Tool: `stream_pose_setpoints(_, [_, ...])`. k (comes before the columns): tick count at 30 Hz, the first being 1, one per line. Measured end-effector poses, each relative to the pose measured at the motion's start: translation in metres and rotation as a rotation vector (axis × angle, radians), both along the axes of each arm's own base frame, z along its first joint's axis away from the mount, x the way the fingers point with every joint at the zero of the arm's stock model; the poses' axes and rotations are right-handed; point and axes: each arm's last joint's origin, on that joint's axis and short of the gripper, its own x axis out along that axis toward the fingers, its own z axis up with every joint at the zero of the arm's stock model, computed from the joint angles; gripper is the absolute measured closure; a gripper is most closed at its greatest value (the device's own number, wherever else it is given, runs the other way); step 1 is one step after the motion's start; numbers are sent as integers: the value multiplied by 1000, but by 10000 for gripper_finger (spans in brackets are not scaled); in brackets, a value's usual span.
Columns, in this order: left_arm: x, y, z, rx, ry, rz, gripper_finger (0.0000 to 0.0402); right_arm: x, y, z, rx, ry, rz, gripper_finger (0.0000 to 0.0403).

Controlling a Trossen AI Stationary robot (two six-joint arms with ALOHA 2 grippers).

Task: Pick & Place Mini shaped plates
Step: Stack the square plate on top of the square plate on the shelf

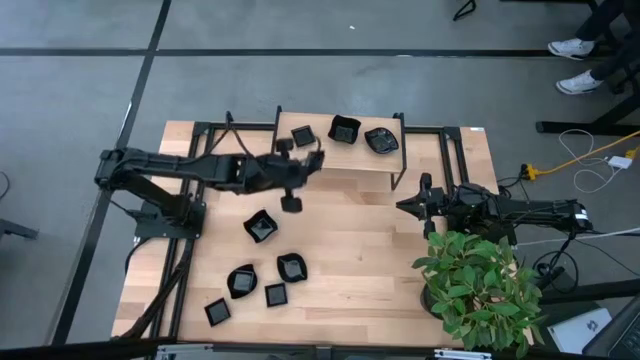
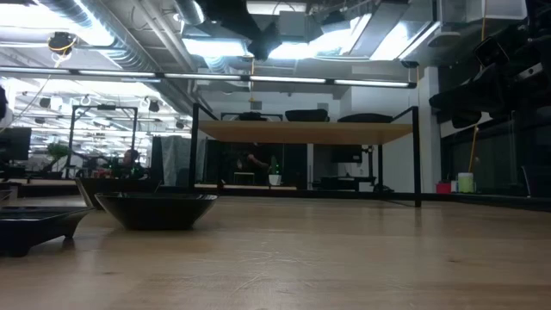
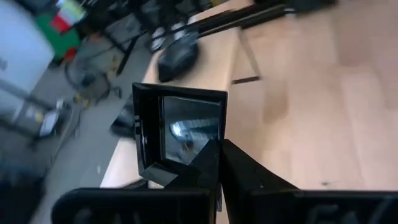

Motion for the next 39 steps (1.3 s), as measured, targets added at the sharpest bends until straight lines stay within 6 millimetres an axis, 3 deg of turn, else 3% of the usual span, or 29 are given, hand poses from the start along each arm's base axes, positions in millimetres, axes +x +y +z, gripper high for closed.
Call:
stream_pose_setpoints(8, [-5,43,0,-190,-132,269,399,0,0,0,0,0,0,369])
stream_pose_setpoints(14, [-10,63,0,-224,-167,364,398,0,0,0,0,0,0,369])
stream_pose_setpoints(39, [22,94,-54,-181,-44,532,398,0,0,0,0,0,0,369])
